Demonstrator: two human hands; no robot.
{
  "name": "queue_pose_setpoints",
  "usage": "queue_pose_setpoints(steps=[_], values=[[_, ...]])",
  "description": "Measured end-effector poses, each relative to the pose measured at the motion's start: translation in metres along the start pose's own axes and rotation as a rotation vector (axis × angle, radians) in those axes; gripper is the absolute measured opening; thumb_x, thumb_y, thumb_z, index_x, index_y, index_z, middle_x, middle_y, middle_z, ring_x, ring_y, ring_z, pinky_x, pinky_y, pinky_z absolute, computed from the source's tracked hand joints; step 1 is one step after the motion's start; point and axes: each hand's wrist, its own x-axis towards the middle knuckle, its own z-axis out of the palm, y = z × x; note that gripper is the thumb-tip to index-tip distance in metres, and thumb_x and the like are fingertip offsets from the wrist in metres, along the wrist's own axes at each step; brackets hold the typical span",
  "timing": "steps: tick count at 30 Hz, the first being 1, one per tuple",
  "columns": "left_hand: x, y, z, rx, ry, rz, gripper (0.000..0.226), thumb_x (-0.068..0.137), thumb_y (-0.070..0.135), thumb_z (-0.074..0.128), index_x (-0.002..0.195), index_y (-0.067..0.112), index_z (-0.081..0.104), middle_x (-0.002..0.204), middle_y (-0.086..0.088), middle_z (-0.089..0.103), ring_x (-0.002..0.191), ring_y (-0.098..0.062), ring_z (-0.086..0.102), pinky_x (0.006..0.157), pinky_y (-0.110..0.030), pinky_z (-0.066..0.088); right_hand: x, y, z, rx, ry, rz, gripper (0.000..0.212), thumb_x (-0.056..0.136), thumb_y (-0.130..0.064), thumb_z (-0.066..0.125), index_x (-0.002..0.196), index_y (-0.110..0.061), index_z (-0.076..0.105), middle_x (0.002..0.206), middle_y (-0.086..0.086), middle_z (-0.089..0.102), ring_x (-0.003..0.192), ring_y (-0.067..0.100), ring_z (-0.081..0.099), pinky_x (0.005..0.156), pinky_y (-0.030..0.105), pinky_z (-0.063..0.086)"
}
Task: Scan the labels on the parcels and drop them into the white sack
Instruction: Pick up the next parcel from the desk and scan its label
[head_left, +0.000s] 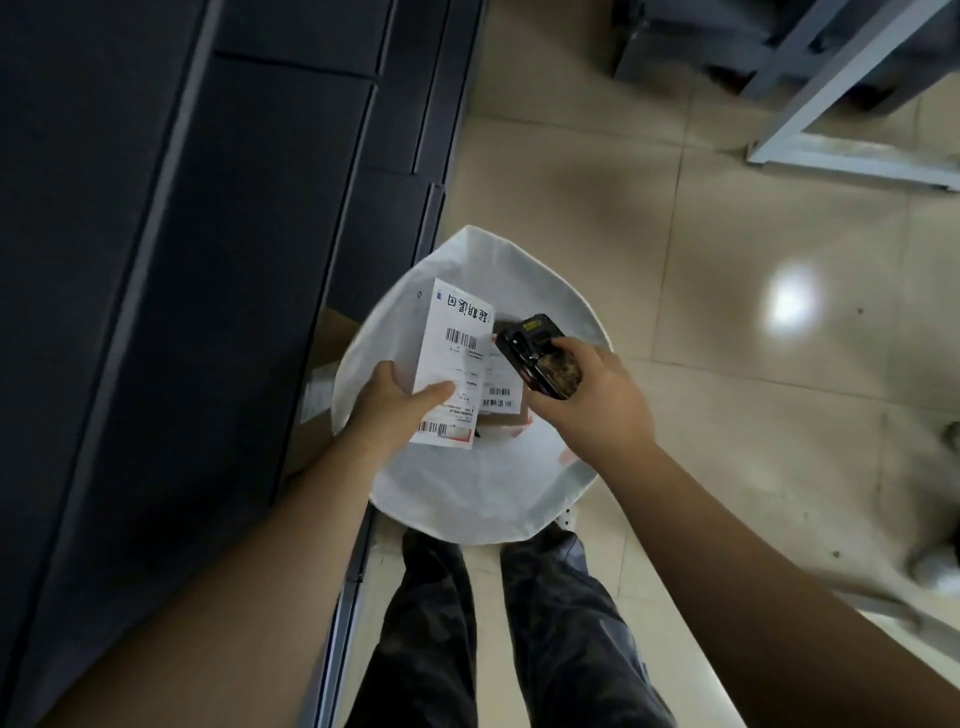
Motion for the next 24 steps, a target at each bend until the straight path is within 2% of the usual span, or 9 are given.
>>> queue_pose_setpoints(steps=[3, 6, 9, 11, 13, 15, 17, 20, 24], values=[[0.033, -0.007, 0.005, 0.152, 0.058, 0.005, 0.062, 0.075, 0.054, 0.075, 0.115, 0.014, 0.05, 0.108, 0.0, 0.061, 0.092, -0.023, 0.062, 0.073, -0.035, 0.052, 0.013, 0.006, 0.018, -0.039, -0.002, 0.069, 0.069, 0.08, -0.049, 0.071, 0.142, -0.035, 0.045, 0.134, -0.006, 0.053, 0.111, 0.016, 0.057, 0.081, 0.028, 0.044], [0.063, -0.014, 0.011, 0.115, 0.113, 0.005, 0.063, 0.075, 0.045, 0.079, 0.121, 0.011, 0.053, 0.114, -0.005, 0.065, 0.097, -0.027, 0.065, 0.075, -0.037, 0.054, 0.021, 0.014, 0.029, -0.058, 0.029, 0.137, 0.069, 0.08, -0.049, 0.07, 0.142, -0.035, 0.044, 0.13, -0.005, 0.055, 0.108, 0.018, 0.058, 0.084, 0.032, 0.048], [0.081, -0.017, 0.021, 0.08, 0.149, -0.007, 0.061, 0.077, 0.033, 0.081, 0.125, 0.005, 0.055, 0.119, -0.01, 0.066, 0.1, -0.029, 0.066, 0.061, -0.026, 0.049, 0.026, 0.023, 0.033, -0.096, 0.066, 0.181, 0.066, 0.08, -0.051, 0.068, 0.14, -0.037, 0.045, 0.125, -0.007, 0.058, 0.106, 0.018, 0.059, 0.081, 0.031, 0.046], [0.09, -0.02, 0.032, 0.134, 0.13, -0.004, 0.061, 0.08, 0.032, 0.08, 0.126, 0.002, 0.054, 0.12, -0.01, 0.065, 0.103, -0.029, 0.065, 0.053, -0.021, 0.041, 0.028, 0.028, 0.034, -0.115, 0.063, 0.199, 0.064, 0.082, -0.05, 0.067, 0.14, -0.037, 0.044, 0.126, -0.007, 0.057, 0.106, 0.017, 0.058, 0.076, 0.028, 0.04], [0.104, -0.029, 0.048, 0.132, 0.099, -0.048, 0.066, 0.079, 0.038, 0.079, 0.127, 0.002, 0.053, 0.121, -0.009, 0.063, 0.106, -0.031, 0.063, 0.066, -0.029, 0.05, 0.029, 0.032, 0.039, -0.099, 0.045, 0.203, 0.066, 0.082, -0.048, 0.068, 0.142, -0.036, 0.044, 0.127, -0.006, 0.056, 0.107, 0.017, 0.058, 0.075, 0.027, 0.039], [0.117, -0.037, 0.064, 0.076, 0.069, -0.106, 0.07, 0.072, 0.047, 0.08, 0.122, 0.004, 0.056, 0.116, -0.012, 0.067, 0.102, -0.032, 0.065, 0.082, -0.041, 0.057, 0.032, 0.037, 0.047, -0.053, 0.035, 0.189, 0.068, 0.08, -0.045, 0.07, 0.142, -0.033, 0.045, 0.127, -0.002, 0.056, 0.107, 0.02, 0.058, 0.078, 0.03, 0.046], [0.131, -0.049, 0.08, 0.045, 0.065, -0.154, 0.068, 0.071, 0.052, 0.079, 0.117, 0.006, 0.06, 0.11, -0.011, 0.069, 0.099, -0.031, 0.066, 0.085, -0.043, 0.057, 0.035, 0.042, 0.055, -0.049, 0.012, 0.186, 0.069, 0.079, -0.043, 0.071, 0.142, -0.031, 0.045, 0.124, 0.001, 0.056, 0.106, 0.022, 0.058, 0.081, 0.033, 0.05], [0.149, -0.061, 0.099, 0.064, 0.088, -0.163, 0.067, 0.078, 0.048, 0.076, 0.122, 0.002, 0.056, 0.118, -0.015, 0.065, 0.105, -0.034, 0.064, 0.093, -0.045, 0.053, 0.038, 0.051, 0.065, -0.061, -0.015, 0.188, 0.07, 0.078, -0.043, 0.07, 0.142, -0.032, 0.045, 0.124, 0.0, 0.055, 0.108, 0.022, 0.056, 0.087, 0.039, 0.052], [0.177, -0.078, 0.115, 0.075, 0.073, -0.131, 0.067, 0.079, 0.037, 0.079, 0.127, -0.002, 0.055, 0.126, -0.018, 0.061, 0.107, -0.034, 0.064, 0.089, -0.041, 0.055, 0.042, 0.063, 0.075, -0.07, -0.035, 0.186, 0.069, 0.078, -0.044, 0.069, 0.142, -0.033, 0.044, 0.122, -0.004, 0.053, 0.106, 0.019, 0.055, 0.088, 0.041, 0.053]])
